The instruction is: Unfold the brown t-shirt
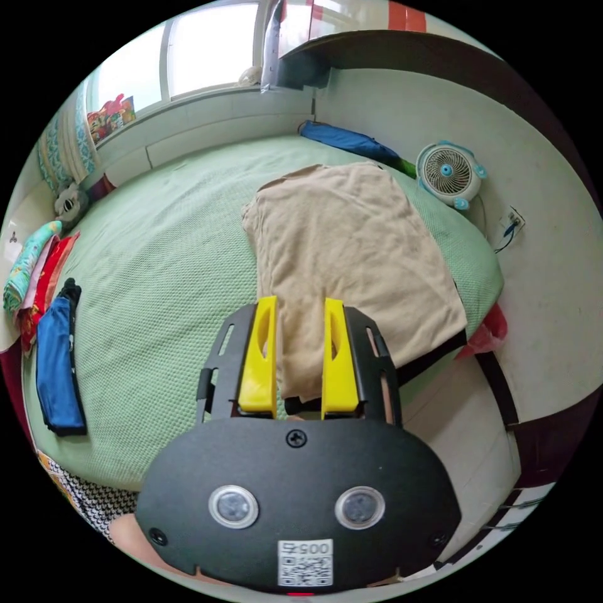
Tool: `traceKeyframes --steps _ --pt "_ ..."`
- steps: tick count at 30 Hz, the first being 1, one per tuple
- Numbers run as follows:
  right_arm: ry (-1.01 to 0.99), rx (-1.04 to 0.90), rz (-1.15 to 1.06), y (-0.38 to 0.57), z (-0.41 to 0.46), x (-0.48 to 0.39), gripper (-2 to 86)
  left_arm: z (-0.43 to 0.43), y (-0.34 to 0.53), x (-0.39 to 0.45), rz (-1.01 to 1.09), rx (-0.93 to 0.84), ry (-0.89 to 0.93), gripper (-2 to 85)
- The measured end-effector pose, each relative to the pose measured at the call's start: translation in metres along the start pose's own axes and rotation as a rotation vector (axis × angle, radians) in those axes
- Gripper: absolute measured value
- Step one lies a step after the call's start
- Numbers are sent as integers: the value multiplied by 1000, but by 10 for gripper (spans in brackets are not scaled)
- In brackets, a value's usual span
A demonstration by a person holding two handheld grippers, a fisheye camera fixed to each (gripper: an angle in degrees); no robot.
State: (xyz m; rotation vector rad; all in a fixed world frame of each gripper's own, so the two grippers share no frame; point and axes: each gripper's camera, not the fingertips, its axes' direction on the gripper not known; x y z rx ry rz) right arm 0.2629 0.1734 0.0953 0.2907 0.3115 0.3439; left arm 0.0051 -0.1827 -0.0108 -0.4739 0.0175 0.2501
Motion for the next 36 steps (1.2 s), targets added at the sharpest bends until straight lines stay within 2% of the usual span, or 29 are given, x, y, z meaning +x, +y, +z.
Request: traceKeyframes --steps 4,15,20,36 --pt "-19 -11 22 -3 0 7 101 -19 0 -5 -30 -9 -1 -1" --pt "-71 -16 38 -4 -3 26 69 -67 10 -23 -153 118 41 -2" --pt "-78 -14 39 -3 -5 27 66 -73 11 -30 -154 134 124 -4" --pt "-103 -22 54 -4 -10 26 64 -81 17 -35 -138 149 118 -5"
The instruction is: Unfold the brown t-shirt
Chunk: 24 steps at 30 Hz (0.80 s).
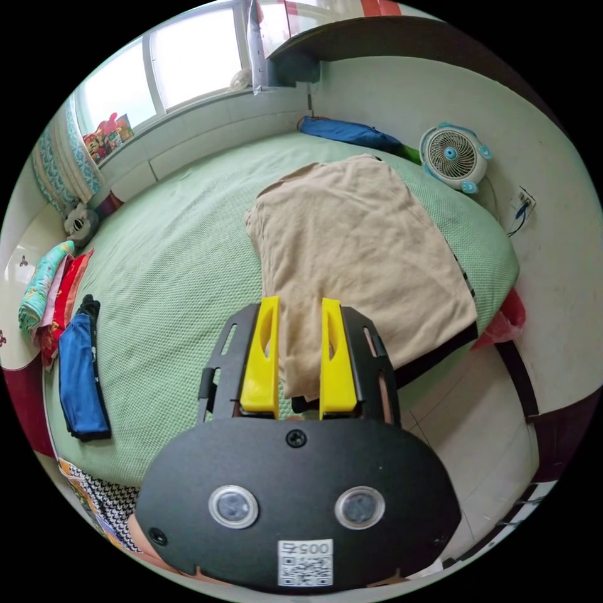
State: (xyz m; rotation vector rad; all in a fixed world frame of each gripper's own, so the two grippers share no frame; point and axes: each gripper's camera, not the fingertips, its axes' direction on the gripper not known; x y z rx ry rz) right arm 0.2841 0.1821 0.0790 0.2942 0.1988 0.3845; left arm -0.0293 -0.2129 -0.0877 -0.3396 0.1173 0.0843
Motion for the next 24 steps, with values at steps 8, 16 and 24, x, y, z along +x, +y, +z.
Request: traceKeyframes --steps 8,16,24 --pt "5 -1 -6 0 -2 -11 66 -1 0 -5 12 7 23 -6" --pt "32 25 -30 -2 -6 -29 76 9 0 -10 60 1 52 10" --pt "142 90 -199 1 -3 -64 116 89 -10 -45 47 31 -309 21"
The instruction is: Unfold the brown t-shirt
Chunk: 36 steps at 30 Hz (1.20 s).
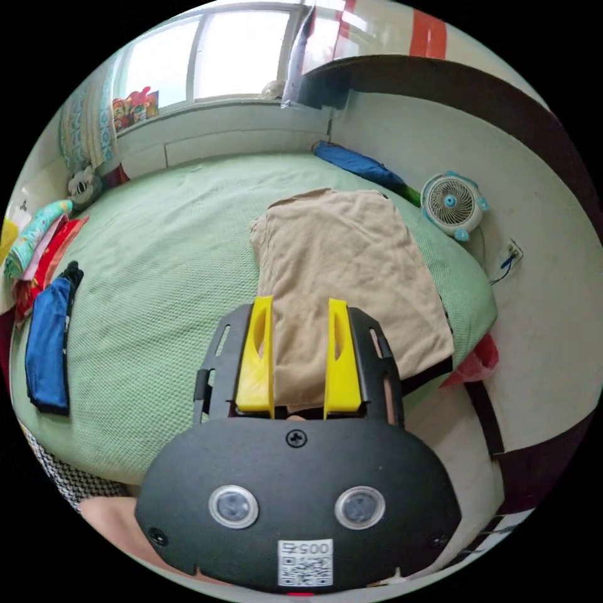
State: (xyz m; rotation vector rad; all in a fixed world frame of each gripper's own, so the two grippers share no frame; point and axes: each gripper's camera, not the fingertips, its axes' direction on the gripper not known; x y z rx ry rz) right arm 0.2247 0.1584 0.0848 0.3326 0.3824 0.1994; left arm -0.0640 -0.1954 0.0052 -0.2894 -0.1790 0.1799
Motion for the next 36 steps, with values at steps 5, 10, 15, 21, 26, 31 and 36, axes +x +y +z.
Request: traceKeyframes --steps 5,10,15,21,26,31,36 --pt "109 -47 -146 -3 18 -30 115 45 8 -22 59 17 126 20" --pt "203 -7 -145 -8 24 -34 41 47 13 -44 146 105 313 38" --pt "5 43 16 -12 18 0 -9 53 13 -61 216 101 307 49" --pt "28 43 -33 -18 27 -13 24 77 11 -93 156 19 384 42" --pt "-34 -72 -256 -28 37 -48 104 81 11 -116 154 19 410 45" --pt "144 -201 -341 -47 74 -66 58 89 13 -134 146 12 380 51" --pt "-95 -255 -208 -81 73 -20 11 94 14 -146 183 -5 368 47"
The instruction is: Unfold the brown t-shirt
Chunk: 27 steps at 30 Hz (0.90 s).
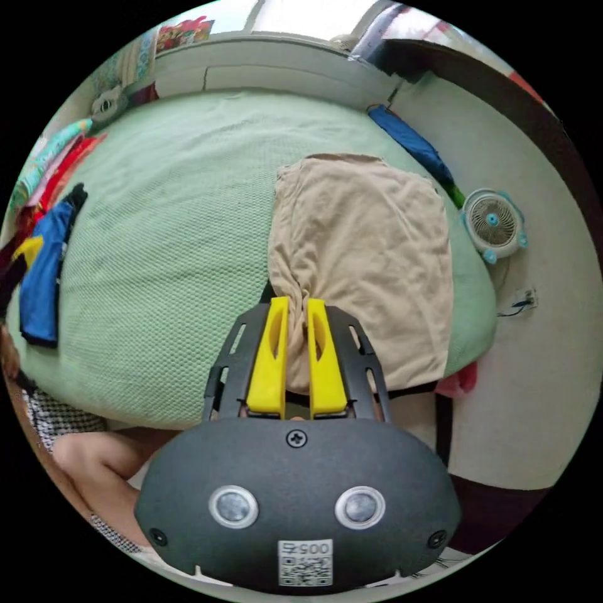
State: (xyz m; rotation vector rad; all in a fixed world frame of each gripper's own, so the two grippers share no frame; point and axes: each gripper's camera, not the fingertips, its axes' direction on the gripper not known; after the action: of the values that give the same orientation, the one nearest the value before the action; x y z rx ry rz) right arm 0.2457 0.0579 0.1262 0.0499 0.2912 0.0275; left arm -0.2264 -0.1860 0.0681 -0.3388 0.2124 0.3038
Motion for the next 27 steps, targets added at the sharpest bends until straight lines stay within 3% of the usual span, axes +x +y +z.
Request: traceKeyframes --steps 4,12,19,27 --pt "-154 29 44 -17 -21 38 1 1 1 -11 1 -9 10 47" --pt "-244 56 -19 -58 -44 39 -3 -5 6 -34 -4 -3 -16 47" --pt "-400 35 -246 -83 -31 -67 -4 -16 12 -65 -75 12 -42 48" --pt "-743 63 -353 -111 -52 -155 -4 -65 38 -136 -312 104 -273 47"
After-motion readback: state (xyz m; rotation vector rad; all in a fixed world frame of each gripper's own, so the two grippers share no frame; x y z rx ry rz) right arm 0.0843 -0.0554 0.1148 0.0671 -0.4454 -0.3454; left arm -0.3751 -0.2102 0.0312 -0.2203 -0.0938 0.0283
